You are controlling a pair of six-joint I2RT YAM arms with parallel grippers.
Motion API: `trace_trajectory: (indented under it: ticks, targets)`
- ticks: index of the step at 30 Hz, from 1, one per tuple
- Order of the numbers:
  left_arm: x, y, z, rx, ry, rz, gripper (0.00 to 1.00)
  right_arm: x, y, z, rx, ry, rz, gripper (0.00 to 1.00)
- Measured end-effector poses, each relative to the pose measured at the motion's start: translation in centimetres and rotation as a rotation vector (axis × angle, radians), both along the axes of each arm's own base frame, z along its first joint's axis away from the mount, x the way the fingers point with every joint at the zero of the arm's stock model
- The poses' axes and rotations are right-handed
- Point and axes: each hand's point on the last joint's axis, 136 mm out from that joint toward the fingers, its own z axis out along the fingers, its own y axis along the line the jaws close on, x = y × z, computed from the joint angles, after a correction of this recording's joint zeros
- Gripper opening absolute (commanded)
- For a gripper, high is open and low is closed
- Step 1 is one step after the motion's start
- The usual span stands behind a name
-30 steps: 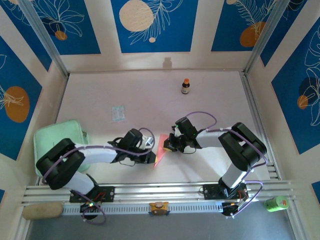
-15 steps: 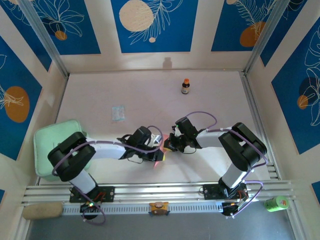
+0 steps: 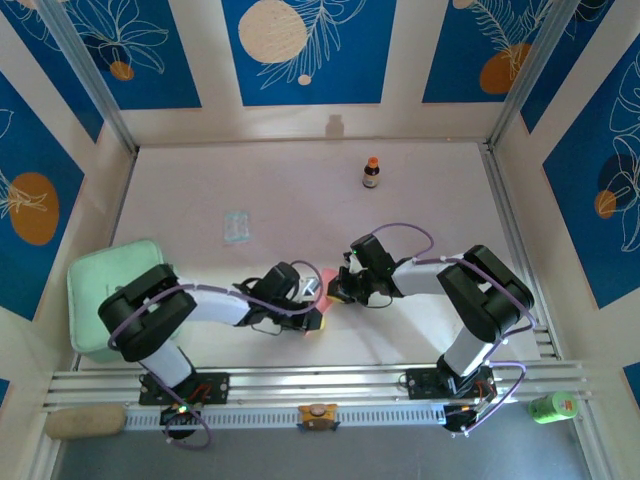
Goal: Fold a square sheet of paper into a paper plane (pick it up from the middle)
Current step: Fold the wing for the fifth time at the center of the table.
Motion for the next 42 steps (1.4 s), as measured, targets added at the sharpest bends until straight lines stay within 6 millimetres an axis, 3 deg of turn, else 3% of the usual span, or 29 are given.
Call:
trace_trajectory:
  ticks: [15, 19, 25, 28, 36, 42]
  targets:
    - [-3.6, 5.3, -0.2, 0.056, 0.025, 0.044, 0.02, -0.1, -0.1, 0.0, 0.004, 0.01, 0.004, 0.02]
    - [-3.5, 6.0, 1.6, 0.045, -0.019, 0.065, 0.03, 0.0, -0.1, 0.0, 0.004, 0.01, 0.001, 0.02]
    - [-0.7, 4.1, 5.5, -0.02, -0.102, 0.096, 0.07, 0.1, -0.2, 0.1, -0.001, 0.01, -0.003, 0.02]
    - [1.0, 2.6, 5.9, -0.026, -0.109, 0.096, 0.06, 0.1, -0.2, 0.1, 0.0, 0.01, -0.002, 0.02]
    - [4.3, -0.3, 3.1, 0.028, -0.086, 0.072, 0.0, 0.1, -0.2, 0.1, 0.001, 0.01, -0.002, 0.02]
    - [4.4, -0.4, -0.1, 0.079, -0.037, 0.062, 0.0, 0.2, -0.2, 0.2, 0.0, 0.012, -0.004, 0.03]
